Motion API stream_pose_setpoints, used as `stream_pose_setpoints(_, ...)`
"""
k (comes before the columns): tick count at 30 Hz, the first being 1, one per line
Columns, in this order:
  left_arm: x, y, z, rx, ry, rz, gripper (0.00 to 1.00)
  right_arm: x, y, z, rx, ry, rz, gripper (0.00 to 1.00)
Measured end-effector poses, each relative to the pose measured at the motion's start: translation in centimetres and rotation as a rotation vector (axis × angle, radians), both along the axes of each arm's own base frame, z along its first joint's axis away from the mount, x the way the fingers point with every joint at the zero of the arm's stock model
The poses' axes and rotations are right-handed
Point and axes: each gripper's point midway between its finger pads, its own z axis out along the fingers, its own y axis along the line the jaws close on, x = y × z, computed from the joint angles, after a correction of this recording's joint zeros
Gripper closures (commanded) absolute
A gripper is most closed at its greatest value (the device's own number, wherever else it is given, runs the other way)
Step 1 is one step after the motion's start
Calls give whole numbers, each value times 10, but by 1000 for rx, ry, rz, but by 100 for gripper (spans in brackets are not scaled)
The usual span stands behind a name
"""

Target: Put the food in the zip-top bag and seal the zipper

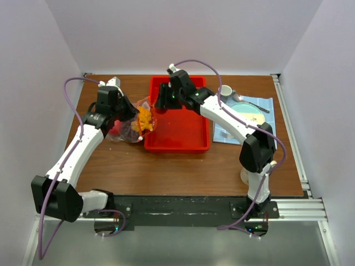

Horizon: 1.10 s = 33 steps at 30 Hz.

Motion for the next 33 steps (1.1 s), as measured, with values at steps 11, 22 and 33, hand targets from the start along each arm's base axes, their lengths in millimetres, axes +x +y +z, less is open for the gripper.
stream_pose_setpoints(11,3,0,4,0,-9,4,100,11,71,-20,128,39,62,73)
stream_pose_setpoints(22,5,0,1,3,-1,5,100,0,75,-35,155,72,66,59)
stream_pose_setpoints(33,8,3,3,9,-8,20,100,-8,92,-31,188,57,97,15)
